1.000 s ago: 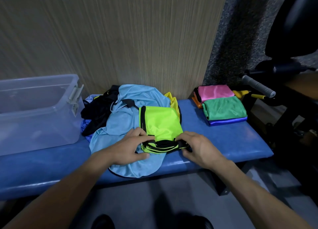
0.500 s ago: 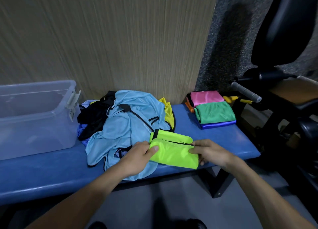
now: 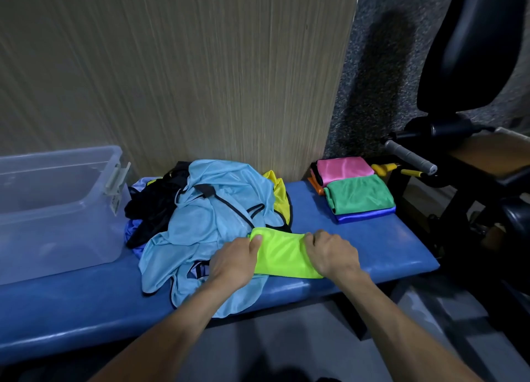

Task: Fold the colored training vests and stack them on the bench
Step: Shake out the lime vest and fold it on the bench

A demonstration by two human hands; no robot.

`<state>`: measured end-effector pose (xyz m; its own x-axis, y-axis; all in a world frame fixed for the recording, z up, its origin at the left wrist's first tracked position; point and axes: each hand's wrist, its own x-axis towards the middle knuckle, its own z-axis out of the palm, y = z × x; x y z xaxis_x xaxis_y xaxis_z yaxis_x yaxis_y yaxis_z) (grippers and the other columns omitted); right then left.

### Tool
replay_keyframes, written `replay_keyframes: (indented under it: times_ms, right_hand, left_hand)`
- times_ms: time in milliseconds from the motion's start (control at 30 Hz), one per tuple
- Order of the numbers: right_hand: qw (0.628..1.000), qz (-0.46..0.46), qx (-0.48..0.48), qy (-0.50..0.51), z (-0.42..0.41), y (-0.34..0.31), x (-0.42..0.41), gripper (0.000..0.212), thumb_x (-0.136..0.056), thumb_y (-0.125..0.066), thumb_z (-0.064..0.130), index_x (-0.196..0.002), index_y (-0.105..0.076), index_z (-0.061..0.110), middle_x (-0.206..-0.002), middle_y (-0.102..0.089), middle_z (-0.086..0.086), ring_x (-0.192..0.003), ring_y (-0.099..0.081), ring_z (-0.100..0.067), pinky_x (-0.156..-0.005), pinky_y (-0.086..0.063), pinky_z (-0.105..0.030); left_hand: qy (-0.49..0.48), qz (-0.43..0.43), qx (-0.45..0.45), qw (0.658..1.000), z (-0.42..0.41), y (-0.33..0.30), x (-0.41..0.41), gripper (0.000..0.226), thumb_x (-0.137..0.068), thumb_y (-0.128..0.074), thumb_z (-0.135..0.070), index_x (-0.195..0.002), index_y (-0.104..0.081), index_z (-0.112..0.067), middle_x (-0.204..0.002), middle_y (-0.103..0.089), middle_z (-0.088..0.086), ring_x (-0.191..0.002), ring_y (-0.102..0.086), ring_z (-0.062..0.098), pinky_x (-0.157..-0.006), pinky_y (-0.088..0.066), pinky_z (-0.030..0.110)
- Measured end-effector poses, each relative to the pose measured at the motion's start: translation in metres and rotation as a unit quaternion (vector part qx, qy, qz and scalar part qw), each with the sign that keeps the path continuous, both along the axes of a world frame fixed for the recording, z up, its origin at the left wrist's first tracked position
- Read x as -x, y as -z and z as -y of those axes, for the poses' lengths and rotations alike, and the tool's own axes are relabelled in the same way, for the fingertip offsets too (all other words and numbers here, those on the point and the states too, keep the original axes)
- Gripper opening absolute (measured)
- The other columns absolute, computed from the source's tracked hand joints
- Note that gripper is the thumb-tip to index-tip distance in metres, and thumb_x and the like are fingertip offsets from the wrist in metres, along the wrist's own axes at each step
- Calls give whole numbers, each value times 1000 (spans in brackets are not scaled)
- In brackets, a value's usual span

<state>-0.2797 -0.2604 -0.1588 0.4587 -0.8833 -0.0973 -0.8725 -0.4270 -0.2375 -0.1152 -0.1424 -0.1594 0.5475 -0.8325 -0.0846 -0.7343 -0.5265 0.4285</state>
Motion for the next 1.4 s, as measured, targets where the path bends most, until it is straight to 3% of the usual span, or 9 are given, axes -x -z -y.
replay_keyframes:
  times_ms: [167,333,567,700,833,967,1033,1167,1400]
  right_hand:
    - [995,-44,87,19,-5,2,-8,41,-108,-25,45,-131,-40,15,-121,-59,-8,-100,-67,-33,-66,-40,-36]
    - [998,-23,52,32,0,5,-10,42,-108,-26,44,-130,-45,14,-128,-50,-11,-104,-65,-36,-71,-39,-38]
    - [984,159,2,76,1,1,-10,39,-104,-39,46,-98,-51,9,-102,-59,-12,-94,-58,-36,-74,-39,-39]
    - [944,306,-79,98,13,-1,-4,39,-98,-60,45,-83,-52,9,-75,-54,-2,-74,-53,-23,-57,-37,-33]
    - [915,355,-131,137,26,3,7,34,-91,-72,42,-83,-58,12,-78,-59,-1,-74,-54,-17,-57,-39,-28]
    - [906,360,-121,185,54,5,32,32,-86,-77,39,-76,-59,15,-76,-60,-1,-81,-56,-22,-68,-39,-31]
    - [909,348,-110,202,68,1,49,33,-85,-79,37,-76,-61,12,-74,-60,-3,-80,-56,-23,-68,-38,-31]
    - [919,317,-61,227,94,-3,85,33,-83,-81,37,-83,-68,6,-75,-64,-5,-87,-61,-26,-71,-41,-31]
    - [908,329,61,254,122,6,125,27,-90,-74,40,-98,-65,16,-108,-65,-11,-98,-60,-31,-77,-42,-35]
  left_hand:
    - [-29,77,-20,996,6,-7,0,52,-104,-26,-55,-106,-59,-15,-110,-68,11,-106,-62,35,-85,-46,42]
    - [17,152,-34,988,6,-13,10,27,-107,-24,-32,-125,-38,-17,-94,-65,8,-83,-55,32,-71,-37,39]
    - [17,148,-73,986,8,-15,10,36,-102,-27,-16,-136,-36,-17,-101,-68,7,-79,-52,29,-71,-38,39]
    - [43,231,-126,964,7,-21,17,53,-97,-35,-8,-149,-29,-11,-121,-65,9,-104,-63,32,-75,-39,38]
    - [73,323,-72,941,15,-24,17,65,-100,-42,-19,-159,-16,-21,-151,-33,9,-128,-40,32,-93,-41,42]
    - [247,293,-3,924,29,-20,33,74,-94,-47,-5,-159,-22,-31,-163,-16,7,-144,-21,31,-113,-27,42]
    - [315,239,-4,919,38,-13,49,55,-107,-37,-25,-160,-22,-31,-167,-11,4,-149,-14,26,-119,-20,41]
    - [355,167,16,920,57,1,76,63,-105,-25,-58,-161,-15,-31,-170,-3,-2,-151,-11,21,-121,-21,42]
    - [371,153,44,915,99,19,112,65,-107,-31,-49,-162,-5,-26,-168,18,-5,-153,-10,22,-121,-25,43]
